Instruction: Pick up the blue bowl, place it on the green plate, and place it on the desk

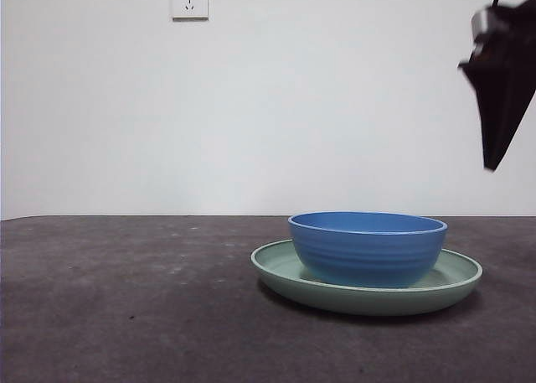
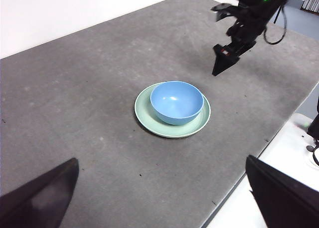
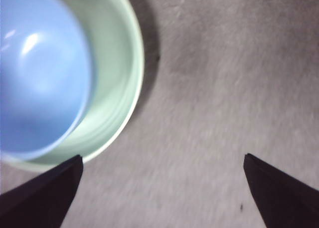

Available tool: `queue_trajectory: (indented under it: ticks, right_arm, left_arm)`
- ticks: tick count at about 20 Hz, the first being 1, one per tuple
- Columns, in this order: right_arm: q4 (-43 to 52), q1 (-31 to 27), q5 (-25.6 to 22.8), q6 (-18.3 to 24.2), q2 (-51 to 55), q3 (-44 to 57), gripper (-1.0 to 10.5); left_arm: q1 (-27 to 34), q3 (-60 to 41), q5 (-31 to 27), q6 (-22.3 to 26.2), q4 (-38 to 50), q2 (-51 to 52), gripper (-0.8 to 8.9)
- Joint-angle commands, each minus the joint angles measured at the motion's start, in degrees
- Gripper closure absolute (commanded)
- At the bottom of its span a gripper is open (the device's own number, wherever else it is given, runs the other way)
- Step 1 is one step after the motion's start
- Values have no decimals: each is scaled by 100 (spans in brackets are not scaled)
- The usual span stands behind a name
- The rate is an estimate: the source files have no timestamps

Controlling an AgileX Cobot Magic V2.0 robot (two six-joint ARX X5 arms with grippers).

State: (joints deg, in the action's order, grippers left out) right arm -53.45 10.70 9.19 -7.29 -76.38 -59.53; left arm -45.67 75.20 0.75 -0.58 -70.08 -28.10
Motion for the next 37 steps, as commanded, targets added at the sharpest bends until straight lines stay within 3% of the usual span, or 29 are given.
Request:
queue_trajectory:
  ticks: [1, 5, 9, 14, 16, 24, 28, 37]
  right_arm:
    - [262, -2, -13, 96, -358, -90, 432]
    - [780, -2, -15, 114, -929, -90, 521]
    - [1108, -2, 4, 114, -1491, -90, 523]
    - [1519, 0, 535, 164, -2006, -87, 530]
    - [1652, 11, 612, 153, -2142, -87, 594]
    - [1976, 22, 1093, 177, -2251, -81, 715]
    - [2006, 66, 1117, 195, -2251, -81, 849]
    - [1917, 153, 1241, 203, -2253, -81, 930]
  left_arm:
    - [-52, 68, -20, -11, 59, -39, 214]
    - [-52, 68, -20, -31, 48, -39, 214]
    - [-52, 68, -20, -31, 9, -39, 215]
    - [-52, 68, -20, -31, 4, -39, 215]
    - [-52, 68, -20, -31, 4, -39, 216]
    - [-50, 68, -105, -31, -63, -39, 220]
    - [-52, 68, -105, -31, -63, -39, 220]
    - [-52, 68, -107, -46, -101, -39, 220]
